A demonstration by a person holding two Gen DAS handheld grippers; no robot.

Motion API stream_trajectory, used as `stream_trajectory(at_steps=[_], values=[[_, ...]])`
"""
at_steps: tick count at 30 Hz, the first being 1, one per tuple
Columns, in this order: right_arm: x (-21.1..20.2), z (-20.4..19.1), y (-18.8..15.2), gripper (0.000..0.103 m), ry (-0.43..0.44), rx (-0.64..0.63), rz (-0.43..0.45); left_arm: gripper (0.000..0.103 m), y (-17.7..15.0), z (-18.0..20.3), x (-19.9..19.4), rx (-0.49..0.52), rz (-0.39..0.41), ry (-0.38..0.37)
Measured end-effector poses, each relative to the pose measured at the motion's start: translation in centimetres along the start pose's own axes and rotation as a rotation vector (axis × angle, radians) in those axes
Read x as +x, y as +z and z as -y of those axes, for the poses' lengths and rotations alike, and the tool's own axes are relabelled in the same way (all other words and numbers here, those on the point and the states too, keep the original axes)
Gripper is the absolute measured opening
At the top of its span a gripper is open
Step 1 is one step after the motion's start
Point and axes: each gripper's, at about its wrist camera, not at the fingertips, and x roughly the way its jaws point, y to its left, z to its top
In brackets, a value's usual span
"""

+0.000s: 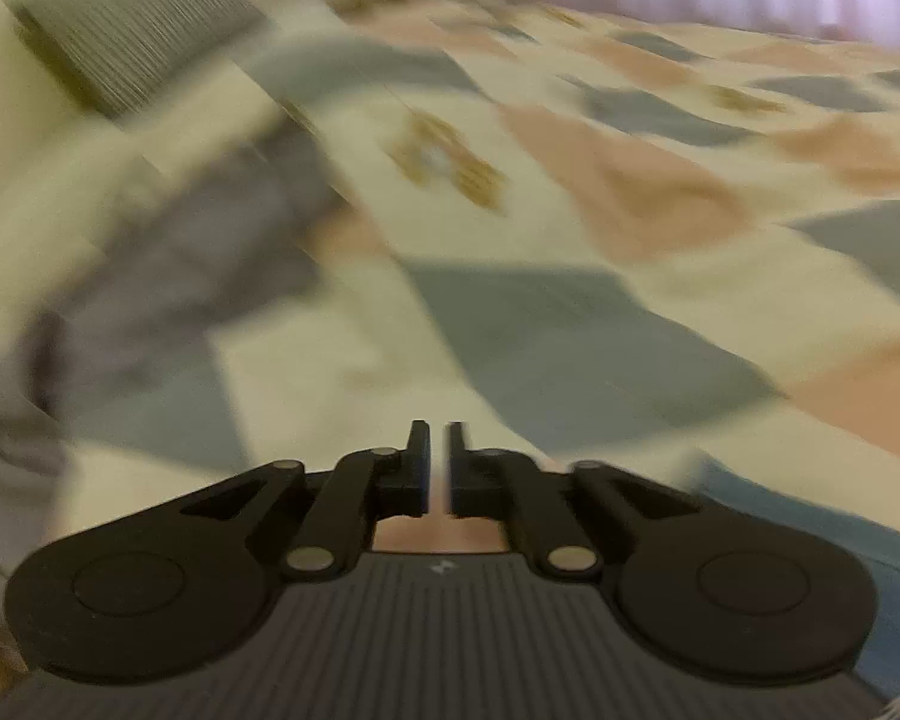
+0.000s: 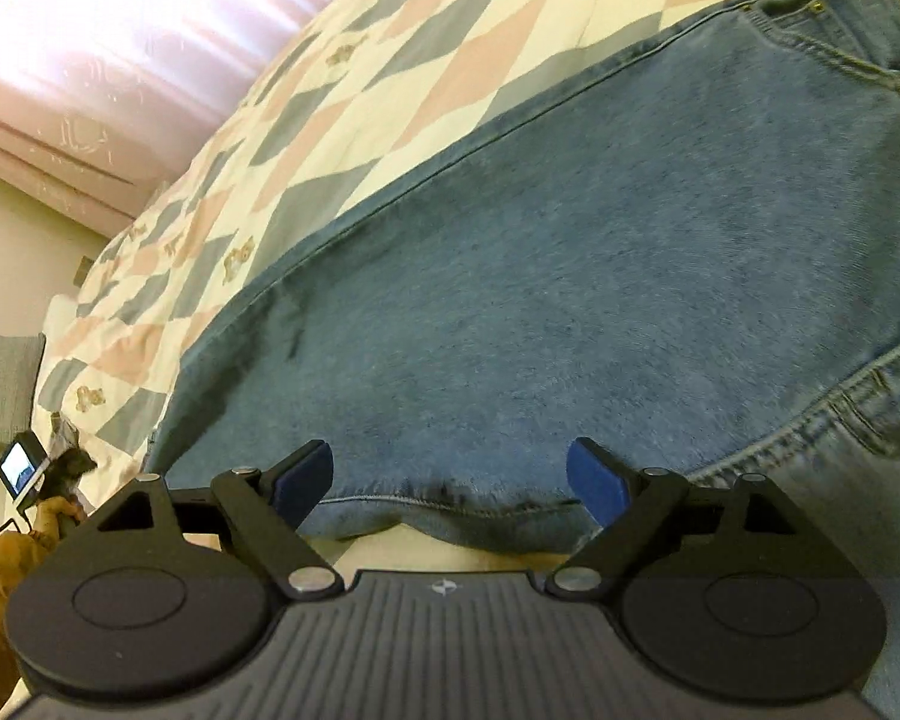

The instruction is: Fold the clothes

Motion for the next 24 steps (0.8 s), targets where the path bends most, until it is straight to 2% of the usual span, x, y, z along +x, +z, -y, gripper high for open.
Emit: stream_trajectory(at_steps=[1,2,5,12,15,16,17,18,19,20,21,22,23,24], values=[[-0.3,-0.1,-0.3,0.088,0.001,0.001,0.003,0.025,-0.4,-0.4,-0.5,-0.027,-0.017,-0.087],[-0.6,-0.2,-0.7,0.089,0.004,0.003,0.004,0.031,-0.5,-0.3,-0.8,-0.036,-0.018,-0.120],[-1.2,-0.3,-2.0,0.090,0.004,0.002,0.006,0.027,-0.5,-0.2,-1.2,-0.050,-0.034,-0.216],[-2.2,0.1,-3.4,0.090,0.005,0.012,0.035,0.029,1.9,3.6,2.0,0.076,-0.097,-0.305],[-1.8,-0.1,-3.3,0.091,-0.006,0.022,0.040,0.042,2.0,5.4,3.9,0.143,-0.156,-0.311],[-1.6,-0.1,-3.3,0.092,-0.010,0.024,0.042,0.052,1.9,5.8,4.8,0.156,-0.188,-0.320],[-1.5,-0.1,-3.4,0.094,-0.013,0.024,0.043,0.054,1.7,6.2,5.4,0.164,-0.209,-0.323],[-1.3,-0.1,-3.4,0.094,-0.018,0.026,0.044,0.053,1.5,6.4,5.9,0.167,-0.219,-0.327],[-1.1,-0.2,-3.4,0.095,-0.024,0.028,0.045,0.039,1.0,6.5,6.0,0.160,-0.219,-0.344],[-0.8,-0.2,-3.3,0.096,-0.031,0.030,0.045,0.034,0.6,6.7,5.8,0.156,-0.217,-0.367],[-0.6,-0.3,-3.3,0.096,-0.037,0.033,0.044,0.028,0.1,7.1,5.4,0.192,-0.197,-0.353],[-0.4,-0.3,-3.3,0.098,-0.043,0.035,0.045,0.009,-0.4,7.5,4.7,0.263,-0.166,-0.332],[-0.1,-0.5,-3.3,0.098,-0.048,0.038,0.048,0.003,-0.9,7.8,4.1,0.329,-0.134,-0.313],[0.1,-0.6,-3.3,0.099,-0.051,0.039,0.049,0.001,-1.0,7.4,3.1,0.339,-0.099,-0.320]])
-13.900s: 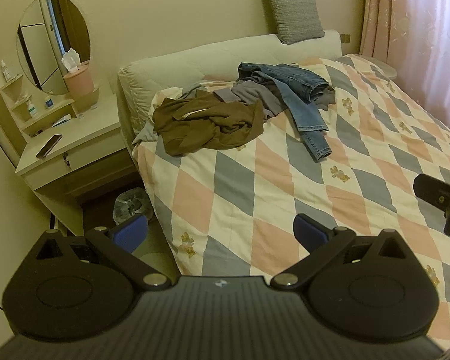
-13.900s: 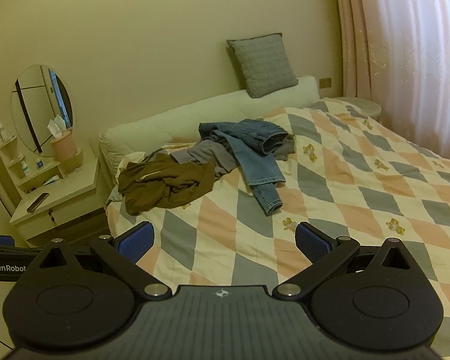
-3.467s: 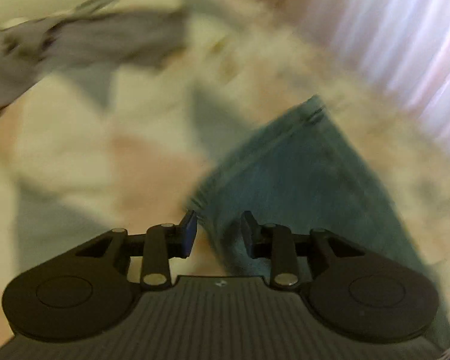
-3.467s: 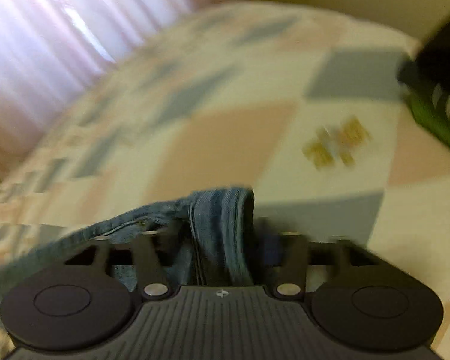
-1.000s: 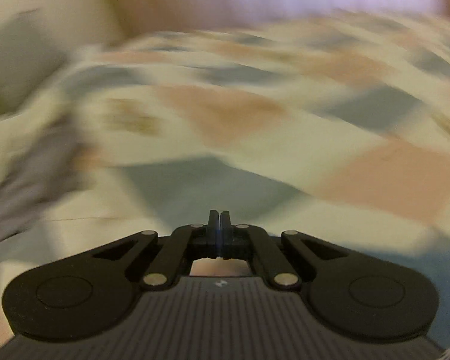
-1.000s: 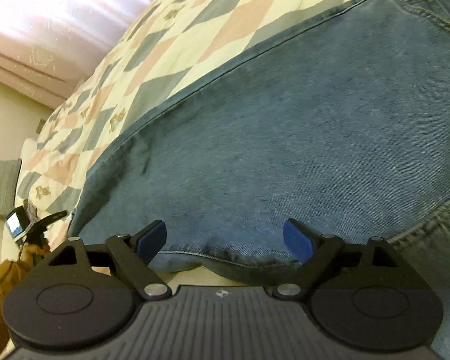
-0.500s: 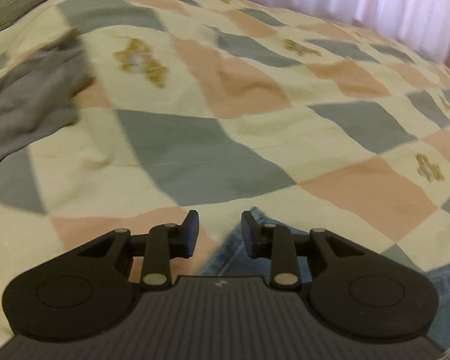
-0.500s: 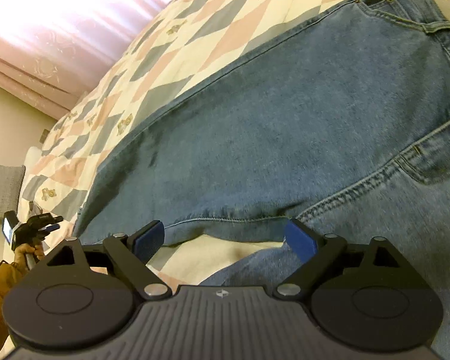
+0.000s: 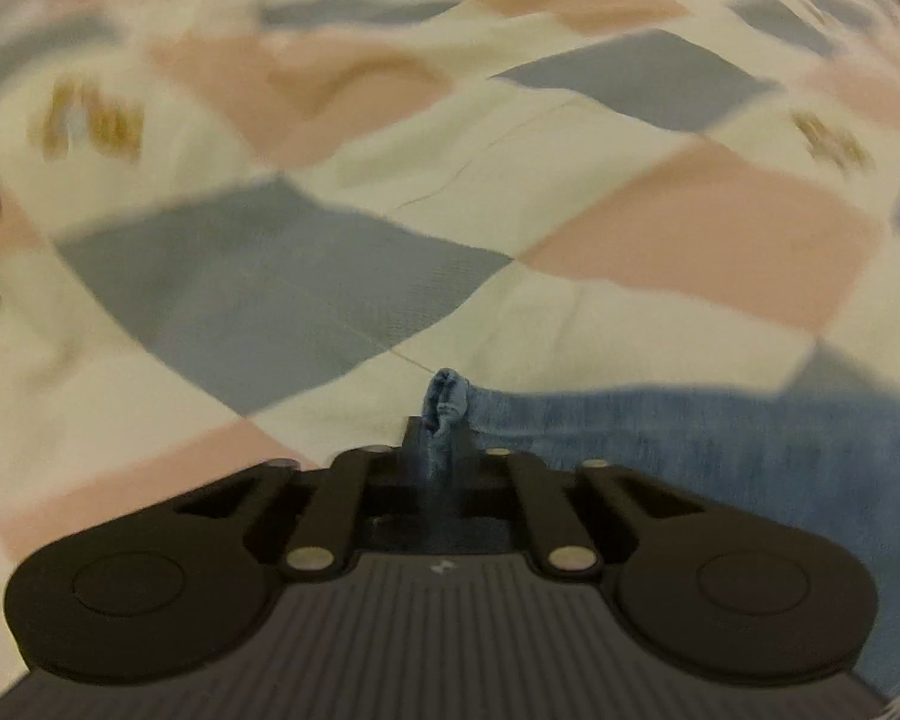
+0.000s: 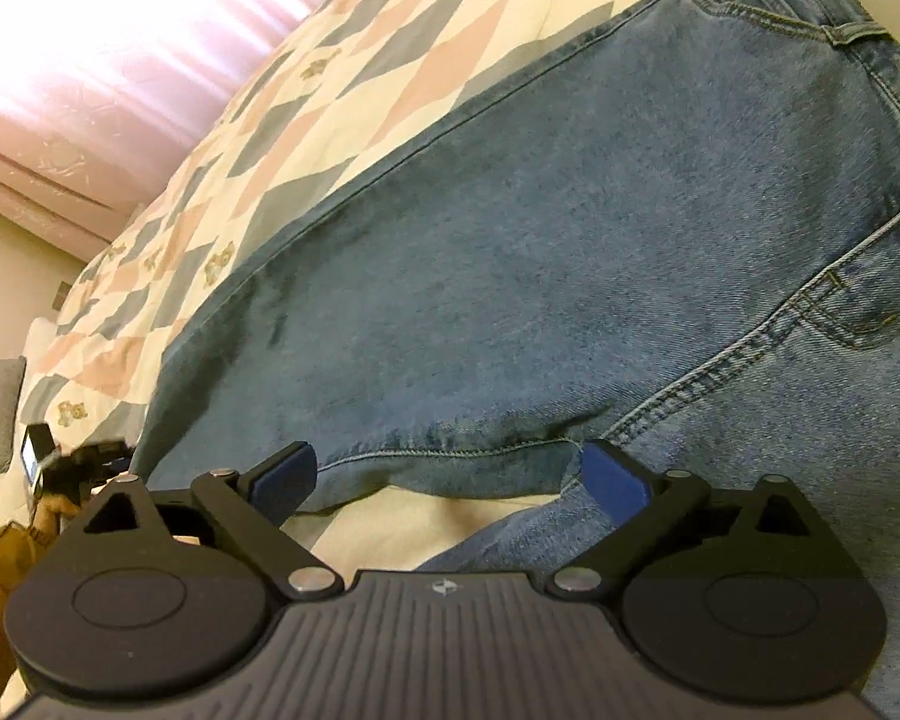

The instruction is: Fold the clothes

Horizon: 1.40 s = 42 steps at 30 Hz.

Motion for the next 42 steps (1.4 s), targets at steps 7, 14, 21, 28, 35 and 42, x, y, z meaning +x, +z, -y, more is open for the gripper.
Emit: stream_trajectory(at_steps=[7,14,21,28,35,42], values=[[1.1,-0.8,0.2,0.099,-0.017,-0.010,-0.021,0.003,-0.5,-3.0,-9.0,-0.108,0.351,0.109],[1.2,-1.1,-0.2,0.099,-0.013,-0.002,0.004,0.008,0.0,-1.6,-1.5,-0.002,0.090,0.364],[-4.3,-0.6,-1.5,0.091,-0.028,-0.076,0.089,0.023,-7.0,-1.9,-9.7,-0.205,0.126,0.203],[-14.7,7.6,-5.5,0.068,-0.257,0.038,0.243,0.022,-20.6,1.3,-22.3,-0.310,0.015,-0.095],[-18.5,10.2,-5.8,0.068,-0.362,-0.081,0.264,0.030,-32.0,7.9,-27.8,-0.235,-0.059,-0.225],[-14.3,15.8,-6.9,0.066,-0.445,-0.152,0.025,0.026,-38.0,3.6,-27.2,-0.545,-0.088,0.096]])
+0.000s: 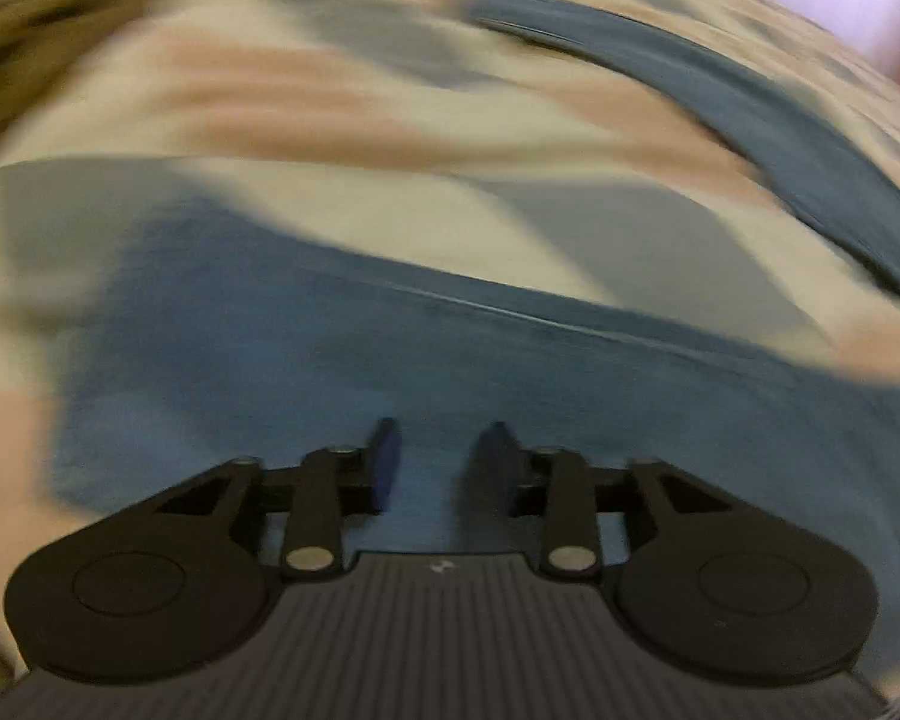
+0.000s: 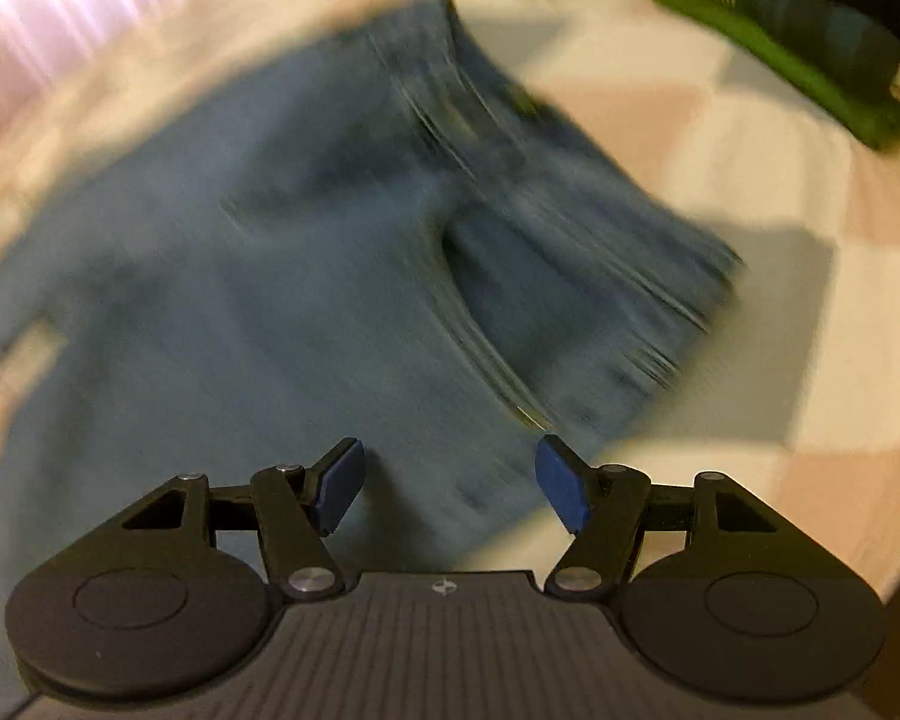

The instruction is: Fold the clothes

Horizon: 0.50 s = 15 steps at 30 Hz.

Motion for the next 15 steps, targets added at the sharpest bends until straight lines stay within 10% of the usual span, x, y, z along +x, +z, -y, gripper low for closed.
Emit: stream_trajectory(at_steps=[5,10,15], values=[[-2.2,3.0,-2.3,0.068,0.022,0.049,-0.027,0.030,-0.2,-3.8,-5.1,-0.191,-0.029,0.157],[-5.6,1.6,-3.1,0.071,0.122,0.054,-0.111,0.062,-4.0,3.6,-13.0,-0.043,-0.110,0.062],[-11.4,-3.4,-1.7,0.086,0.286,-0.083,-0.075,0.066,-7.2,11.4,-19.8,0.124,-0.163,-0.052]])
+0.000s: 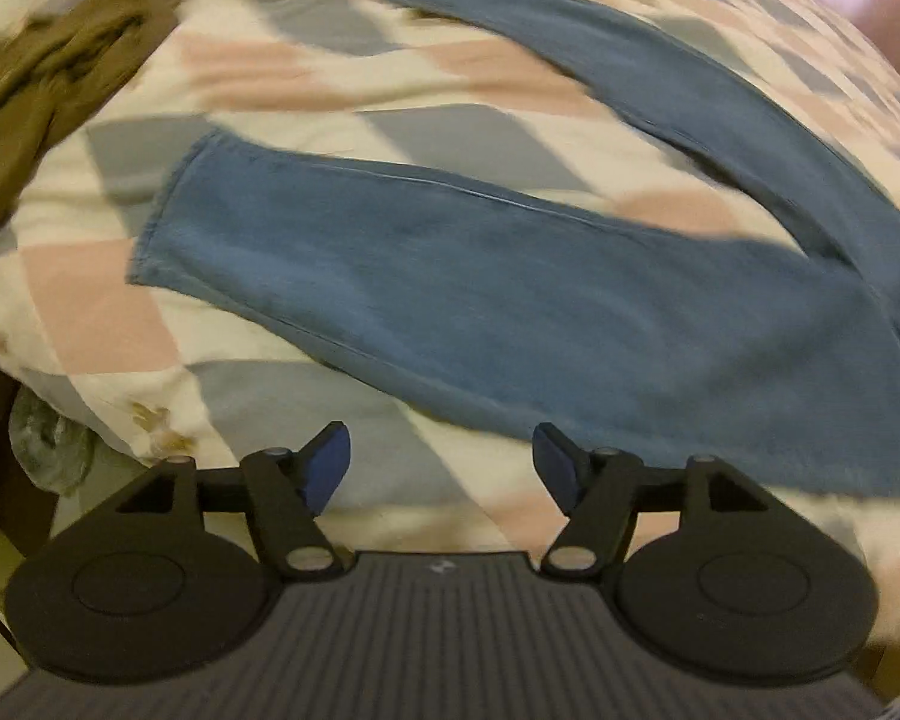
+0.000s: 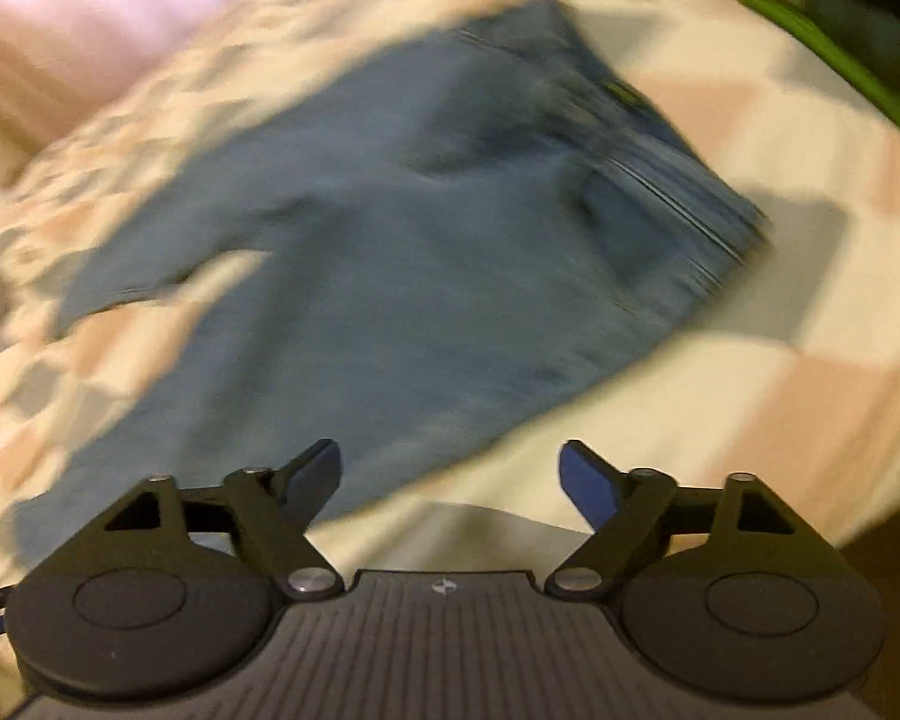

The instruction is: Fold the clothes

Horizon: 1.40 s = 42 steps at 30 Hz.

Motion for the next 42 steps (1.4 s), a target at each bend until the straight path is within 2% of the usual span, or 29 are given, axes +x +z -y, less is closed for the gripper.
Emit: stream_trajectory(at_steps=[2,4,7,10,16,27,42], values=[[-1.9,-2.3,0.8,0.090,0.040,-0.074,0.017,0.075,-0.7,2.0,-2.3,0.030,0.027,-0.011],[-3.8,-4.2,1.4,0.093,0.060,-0.140,0.042,0.077,-1.2,3.3,-4.7,0.038,0.063,-0.029],[-6.9,-5.8,1.5,0.095,0.080,-0.201,0.083,0.079,-1.4,4.3,-7.7,0.030,0.104,-0.012],[-9.0,-6.4,1.1,0.097,0.093,-0.217,0.088,0.088,-1.0,5.4,-10.1,0.045,0.142,0.013],[-12.2,-7.0,-0.5,0.098,0.087,-0.243,0.097,0.090,-0.4,8.2,-13.6,0.118,0.214,0.031],[-14.4,-7.7,-2.5,0.099,0.081,-0.282,0.104,0.094,-1.7,10.2,-16.0,0.223,0.271,0.060],[-14.5,-9.4,-3.3,0.101,0.084,-0.321,0.090,0.098,-2.8,8.2,-16.6,0.205,0.265,0.066]])
